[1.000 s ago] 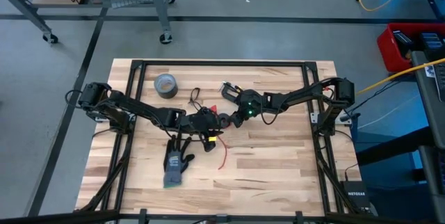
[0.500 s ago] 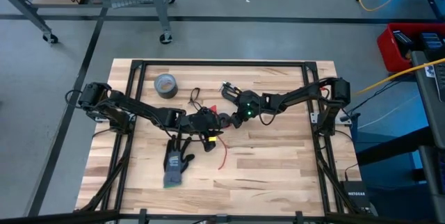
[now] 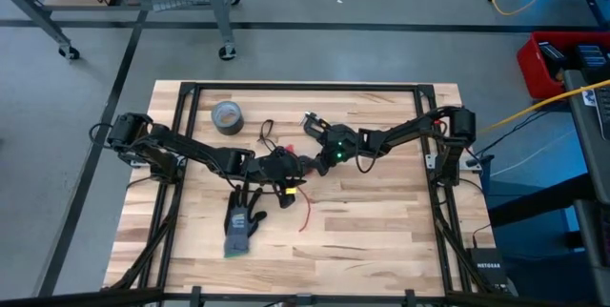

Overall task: Coil cords
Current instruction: Coil the red wire onto the spool

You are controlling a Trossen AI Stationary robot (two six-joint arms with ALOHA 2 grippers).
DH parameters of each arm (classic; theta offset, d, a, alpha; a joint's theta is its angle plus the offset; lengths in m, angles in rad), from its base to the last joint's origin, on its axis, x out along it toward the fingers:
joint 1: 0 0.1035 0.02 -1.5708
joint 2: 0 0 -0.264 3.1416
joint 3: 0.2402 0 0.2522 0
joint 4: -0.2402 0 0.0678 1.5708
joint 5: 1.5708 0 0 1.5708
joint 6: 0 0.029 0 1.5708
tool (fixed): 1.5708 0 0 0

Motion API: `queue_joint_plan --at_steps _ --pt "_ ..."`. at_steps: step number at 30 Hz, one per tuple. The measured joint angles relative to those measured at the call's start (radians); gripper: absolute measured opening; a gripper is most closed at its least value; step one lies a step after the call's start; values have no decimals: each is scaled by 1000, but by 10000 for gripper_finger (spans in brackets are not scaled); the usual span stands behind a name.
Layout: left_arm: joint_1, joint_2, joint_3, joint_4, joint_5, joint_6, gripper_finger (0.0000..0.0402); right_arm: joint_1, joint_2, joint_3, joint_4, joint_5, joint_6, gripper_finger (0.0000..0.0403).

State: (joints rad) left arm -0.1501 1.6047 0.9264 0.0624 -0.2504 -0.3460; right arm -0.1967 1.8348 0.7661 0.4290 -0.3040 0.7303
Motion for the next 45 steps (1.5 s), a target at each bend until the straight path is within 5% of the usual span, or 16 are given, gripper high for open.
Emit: queue_joint_plan --at_steps 4,21,45 --pt "0 0 0 -17 0 5 88 1 -4 3 15 -2 -32 10" --pt "2 -29 0 -132 -1 -96 88 0 -93 -1 -18 -74 -82 5" --pt "-3 -84 1 -124 -23 -224 88 0 -611 -1 -182 34 -268 2"
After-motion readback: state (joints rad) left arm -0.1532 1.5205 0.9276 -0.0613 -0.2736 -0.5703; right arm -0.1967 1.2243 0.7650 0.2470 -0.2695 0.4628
